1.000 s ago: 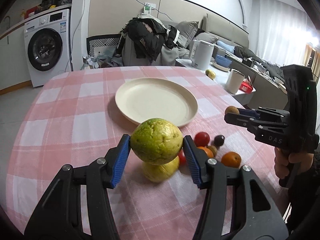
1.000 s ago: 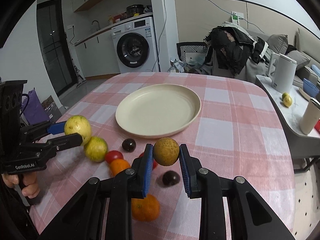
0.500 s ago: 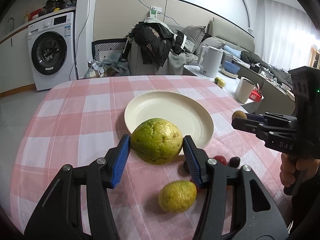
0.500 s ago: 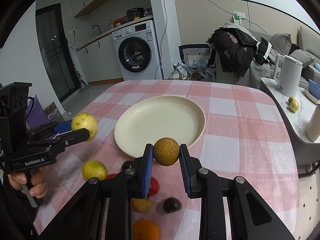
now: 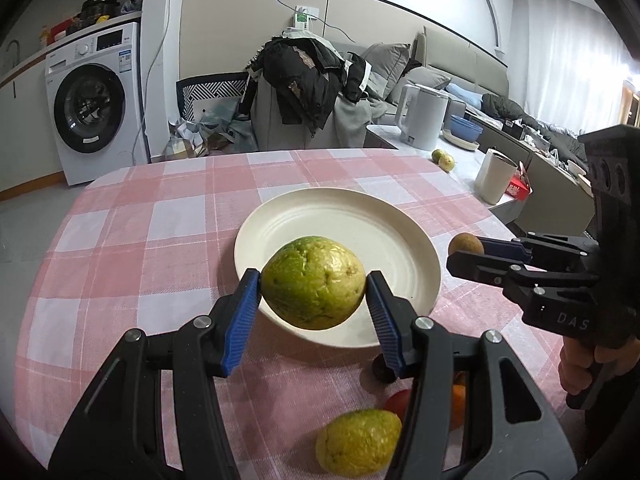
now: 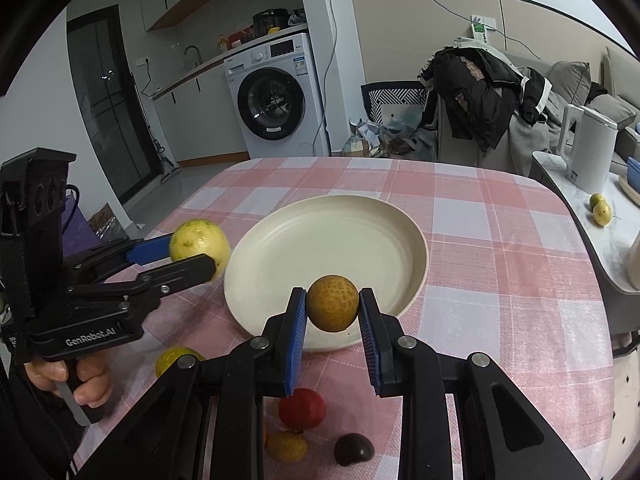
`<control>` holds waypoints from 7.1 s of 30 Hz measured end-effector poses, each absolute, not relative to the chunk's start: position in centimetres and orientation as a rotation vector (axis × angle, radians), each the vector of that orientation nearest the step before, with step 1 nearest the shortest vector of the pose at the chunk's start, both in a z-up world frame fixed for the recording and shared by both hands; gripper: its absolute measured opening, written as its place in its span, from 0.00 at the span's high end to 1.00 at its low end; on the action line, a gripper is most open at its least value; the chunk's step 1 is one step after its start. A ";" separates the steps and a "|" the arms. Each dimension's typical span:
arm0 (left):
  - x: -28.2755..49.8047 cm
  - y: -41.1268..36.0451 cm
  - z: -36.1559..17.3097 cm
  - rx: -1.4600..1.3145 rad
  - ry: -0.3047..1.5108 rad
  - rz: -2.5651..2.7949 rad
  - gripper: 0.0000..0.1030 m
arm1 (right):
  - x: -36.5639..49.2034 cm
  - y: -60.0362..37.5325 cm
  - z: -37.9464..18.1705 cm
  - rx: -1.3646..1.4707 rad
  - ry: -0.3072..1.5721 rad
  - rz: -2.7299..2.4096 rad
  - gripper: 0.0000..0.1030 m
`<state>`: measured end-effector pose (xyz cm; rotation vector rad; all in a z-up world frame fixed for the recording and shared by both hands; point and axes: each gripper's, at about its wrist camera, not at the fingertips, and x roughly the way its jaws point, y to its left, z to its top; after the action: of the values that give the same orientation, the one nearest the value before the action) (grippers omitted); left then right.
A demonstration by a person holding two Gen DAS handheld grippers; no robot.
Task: Organize fruits
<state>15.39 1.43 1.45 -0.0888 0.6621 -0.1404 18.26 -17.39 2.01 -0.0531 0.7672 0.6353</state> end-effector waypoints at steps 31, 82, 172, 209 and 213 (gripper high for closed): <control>15.1 2.3 0.6 -0.113 0.647 -0.107 0.19 | 18.6 -16.8 1.1 -0.087 0.789 0.583 0.30; 3.9 1.0 0.8 -0.057 0.645 -0.010 0.01 | 9.3 -19.1 -0.5 -0.225 0.886 0.606 0.00; 6.0 1.2 0.3 -0.059 0.695 -0.094 0.57 | 10.0 -21.2 0.9 -0.042 0.816 0.662 0.62; 12.5 1.2 1.6 -0.087 0.679 -0.098 0.57 | 16.7 -19.9 2.6 0.043 0.773 0.599 0.62; 13.3 1.2 1.2 -0.086 0.696 -0.102 0.57 | 17.3 -19.5 2.4 0.047 0.781 0.604 0.62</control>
<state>13.35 1.17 1.22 -0.0859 0.6962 -0.1019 17.35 -19.52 2.40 0.0471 0.7810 0.6042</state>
